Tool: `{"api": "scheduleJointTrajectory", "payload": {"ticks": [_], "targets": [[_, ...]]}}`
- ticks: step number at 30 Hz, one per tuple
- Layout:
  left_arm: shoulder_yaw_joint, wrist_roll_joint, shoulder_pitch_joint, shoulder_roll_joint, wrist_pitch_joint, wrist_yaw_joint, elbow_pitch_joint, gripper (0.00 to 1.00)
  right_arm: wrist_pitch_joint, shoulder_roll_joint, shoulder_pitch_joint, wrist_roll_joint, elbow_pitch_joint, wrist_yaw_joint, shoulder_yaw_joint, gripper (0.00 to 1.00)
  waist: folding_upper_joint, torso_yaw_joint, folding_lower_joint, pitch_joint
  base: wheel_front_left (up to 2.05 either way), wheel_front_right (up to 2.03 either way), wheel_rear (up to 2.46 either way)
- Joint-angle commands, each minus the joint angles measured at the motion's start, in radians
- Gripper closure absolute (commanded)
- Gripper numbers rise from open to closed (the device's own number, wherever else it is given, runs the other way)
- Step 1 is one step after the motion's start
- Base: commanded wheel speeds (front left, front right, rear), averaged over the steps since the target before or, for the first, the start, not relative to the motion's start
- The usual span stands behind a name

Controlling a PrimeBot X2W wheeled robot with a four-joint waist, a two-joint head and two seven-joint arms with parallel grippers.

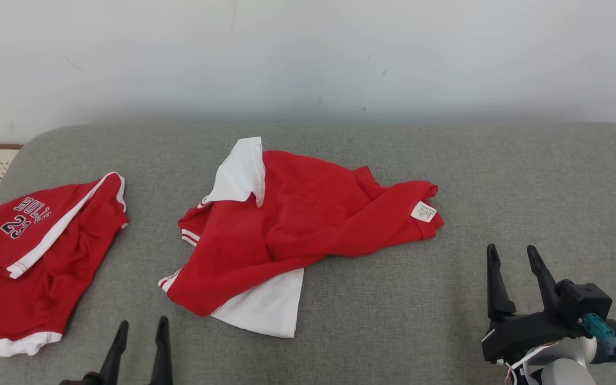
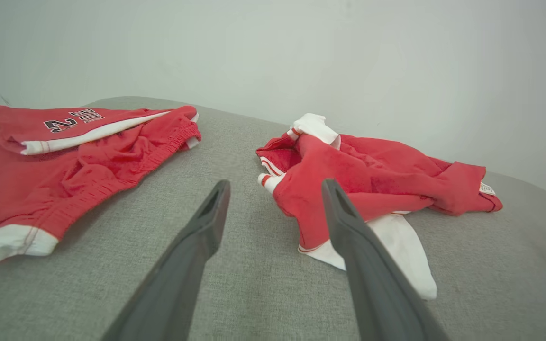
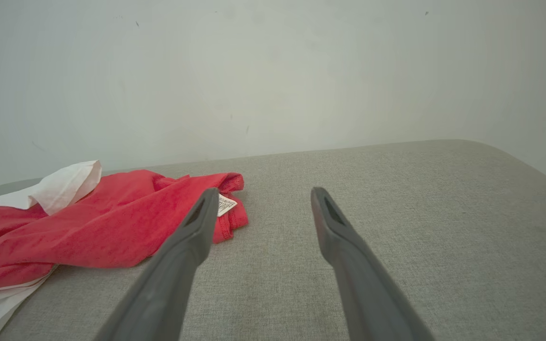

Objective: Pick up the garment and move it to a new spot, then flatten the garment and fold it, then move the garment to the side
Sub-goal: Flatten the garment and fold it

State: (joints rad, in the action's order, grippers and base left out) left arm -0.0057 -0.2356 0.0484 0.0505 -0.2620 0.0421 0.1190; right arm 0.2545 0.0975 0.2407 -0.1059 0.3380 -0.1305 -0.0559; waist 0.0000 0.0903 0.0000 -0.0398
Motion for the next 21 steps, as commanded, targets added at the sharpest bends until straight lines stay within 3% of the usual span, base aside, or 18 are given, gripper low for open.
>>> {"api": "scheduleJointTrajectory", "payload": {"ticks": [1, 14, 21], "targets": [[-0.01, -0.001, -0.008, 0.0, -0.004, 0.004, 0.012, 0.0, -0.003, -0.005, -0.01, 0.004, -0.006, 0.0, -0.002, 0.0, 0.0, -0.003, 0.0, -0.002, 0.0, 0.0, 0.0], [-0.174, -0.021, 0.039, 0.001, -0.004, 0.048, 0.168, 0.0, -0.003, -0.024, 0.006, -0.003, 0.002, 0.0, -0.032, 0.0, 0.0, -0.057, 0.0, -0.024, 0.0, 0.0, 0.0], [-0.215, -0.029, 0.098, 0.0, -0.004, 0.059, 0.275, 0.0, 0.0, -0.032, 0.015, -0.003, 0.015, 0.0, -0.041, 0.0, 0.0, -0.104, 0.0, -0.039, 0.0, 0.0, 0.0]]}}
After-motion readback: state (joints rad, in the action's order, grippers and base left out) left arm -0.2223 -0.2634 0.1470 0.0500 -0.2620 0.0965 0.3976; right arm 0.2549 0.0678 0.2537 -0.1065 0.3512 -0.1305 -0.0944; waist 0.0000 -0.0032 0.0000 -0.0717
